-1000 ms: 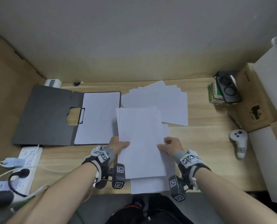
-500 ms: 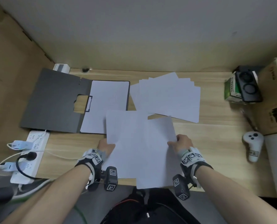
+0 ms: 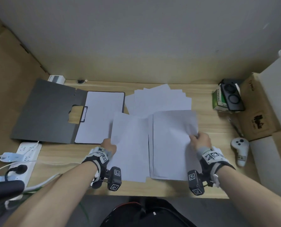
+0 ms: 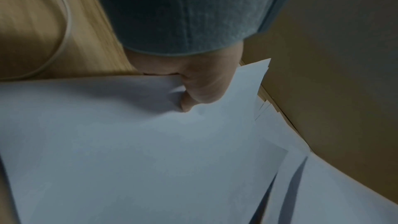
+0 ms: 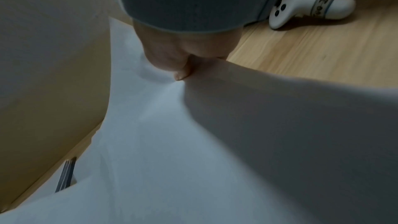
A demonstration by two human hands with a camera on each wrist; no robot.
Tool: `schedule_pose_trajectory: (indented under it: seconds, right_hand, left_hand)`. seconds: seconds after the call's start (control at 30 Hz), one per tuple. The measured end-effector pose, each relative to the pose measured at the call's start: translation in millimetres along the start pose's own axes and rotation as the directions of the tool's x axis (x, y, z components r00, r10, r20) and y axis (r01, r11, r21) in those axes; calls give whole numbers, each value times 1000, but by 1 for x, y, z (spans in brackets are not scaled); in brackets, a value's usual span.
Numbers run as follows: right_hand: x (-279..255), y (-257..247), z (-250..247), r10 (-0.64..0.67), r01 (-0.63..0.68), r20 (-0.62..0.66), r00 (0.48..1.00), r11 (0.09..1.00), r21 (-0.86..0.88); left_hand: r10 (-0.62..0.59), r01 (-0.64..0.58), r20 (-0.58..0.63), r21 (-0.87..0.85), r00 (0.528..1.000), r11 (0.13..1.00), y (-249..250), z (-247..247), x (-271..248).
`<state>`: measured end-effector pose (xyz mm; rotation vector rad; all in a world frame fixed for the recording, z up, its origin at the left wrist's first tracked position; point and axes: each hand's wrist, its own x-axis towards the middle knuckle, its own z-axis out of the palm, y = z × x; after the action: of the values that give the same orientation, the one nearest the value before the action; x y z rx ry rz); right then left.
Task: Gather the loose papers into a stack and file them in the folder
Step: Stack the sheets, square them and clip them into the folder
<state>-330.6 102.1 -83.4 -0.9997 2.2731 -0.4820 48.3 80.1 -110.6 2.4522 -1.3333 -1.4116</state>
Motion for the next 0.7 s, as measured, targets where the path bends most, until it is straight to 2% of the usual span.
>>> schedule_pose_trajectory:
  seconds: [0.23,0.37,0.5,0.63,0.7]
  right_hand:
    - [-4,-8,-4,2,4,-59,998,995,101]
    - [-10,-8,23,28,-37,40,999,972,231]
    - [-29,-11,56,8,-80,231,973,949,304]
    - [-48,-16,80,-15,-110,364,931,941,319]
    - [-54,-20,84,-28,-114,408,912,941,319]
  left_hand:
    - [-24,25,-42,16,999,1000,-2,-4,-1]
    - [-59,59,6,-88,998,994,1,0,-10]
    - [-142,152,61,-204,988,967,10,11,-27]
    - [-41,139,193,-522,980,842,8,20,-38]
    - [69,71,238,-535,969,842,4,24,-45]
